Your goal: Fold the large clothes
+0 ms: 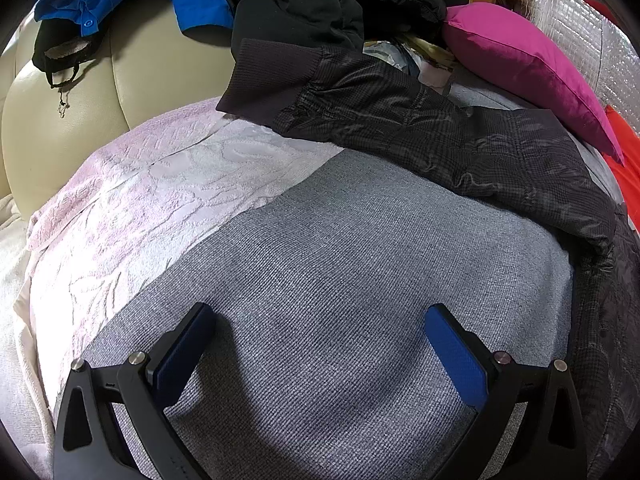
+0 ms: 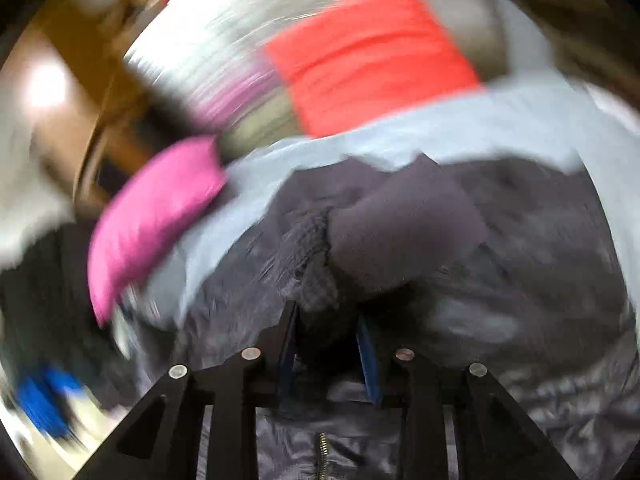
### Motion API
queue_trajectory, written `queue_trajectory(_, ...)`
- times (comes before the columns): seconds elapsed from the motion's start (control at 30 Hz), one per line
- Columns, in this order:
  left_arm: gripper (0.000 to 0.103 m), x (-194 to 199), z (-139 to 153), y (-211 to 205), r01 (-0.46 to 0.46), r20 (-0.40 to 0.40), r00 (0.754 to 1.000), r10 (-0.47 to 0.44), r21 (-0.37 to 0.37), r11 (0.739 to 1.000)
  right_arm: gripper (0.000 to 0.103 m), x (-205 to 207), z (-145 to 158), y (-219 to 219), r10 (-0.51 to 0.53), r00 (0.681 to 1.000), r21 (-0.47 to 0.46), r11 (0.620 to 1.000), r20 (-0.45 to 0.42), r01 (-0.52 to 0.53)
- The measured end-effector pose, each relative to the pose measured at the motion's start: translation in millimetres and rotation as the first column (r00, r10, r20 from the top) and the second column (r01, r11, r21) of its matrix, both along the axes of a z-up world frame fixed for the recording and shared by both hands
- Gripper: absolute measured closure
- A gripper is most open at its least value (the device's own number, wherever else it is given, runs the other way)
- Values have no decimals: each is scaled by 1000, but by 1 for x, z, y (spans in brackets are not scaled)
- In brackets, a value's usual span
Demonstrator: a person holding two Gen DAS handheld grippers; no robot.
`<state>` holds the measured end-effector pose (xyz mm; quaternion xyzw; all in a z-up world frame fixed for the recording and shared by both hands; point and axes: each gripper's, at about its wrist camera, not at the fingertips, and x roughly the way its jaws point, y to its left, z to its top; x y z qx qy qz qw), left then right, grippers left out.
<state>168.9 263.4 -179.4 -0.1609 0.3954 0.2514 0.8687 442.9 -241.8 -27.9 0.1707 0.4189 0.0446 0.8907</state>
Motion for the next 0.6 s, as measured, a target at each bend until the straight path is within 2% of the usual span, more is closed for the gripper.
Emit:
queue_trajectory(0.03, 0, 0, 0, 0, 0, 0, 1000, 0, 0, 1000, 69, 3, -4, 20, 66, 997, -56, 996, -37, -68)
queue_trajectory(0.07, 0, 0, 0, 0, 0, 1, 1000, 0, -1, 1000, 51, 3, -11, 37, 112, 991, -110, 987, -71, -119)
queue_trajectory(0.1, 0, 0, 0, 0, 0, 1, 1000, 0, -1, 1000, 13, 0, -18, 46, 142, 985, -133, 979, -94, -154)
queue_trajectory(0.13, 0, 0, 0, 0, 0, 2, 1000, 0, -2, 1000, 1, -6, -25, 52, 168, 980, -128, 975, -102, -181)
queue_trajectory(0.2, 0, 1, 0, 0, 0, 2, 1000, 0, -3, 1000, 0, -24, -30, 46, 179, 982, -74, 980, -66, -183)
queue_trajectory(0.27, 0, 1, 0, 0, 0, 1, 1000, 0, -2, 1000, 0, -45, -23, 20, 143, 990, 38, 989, -1, -143)
queue_trajectory(0.4, 0, 3, 1, 0, 1, -10, 1000, -1, 0, 1000, 0, -70, -5, -45, -15, 996, 212, 977, 92, -5)
queue_trajectory(0.47, 0, 4, 4, 0, 4, -23, 1000, -4, -5, 1000, 0, -89, -2, -87, -101, 989, 274, 959, 107, 68)
queue_trajectory(0.53, 0, 6, 15, -3, -15, -87, 996, 14, -17, 1000, 0, -100, -7, -117, -143, 985, 305, 946, 102, 105)
queue_trajectory(0.57, 0, 4, 28, -10, -16, -80, 997, 15, -2, 1000, 0, -104, -12, -131, -156, 983, 319, 940, 94, 119)
queue_trajectory(0.6, 0, 2, 45, -23, 4, -39, 999, -2, 27, 1000, 0, -106, -17, -138, -165, 982, 330, 935, 89, 127)
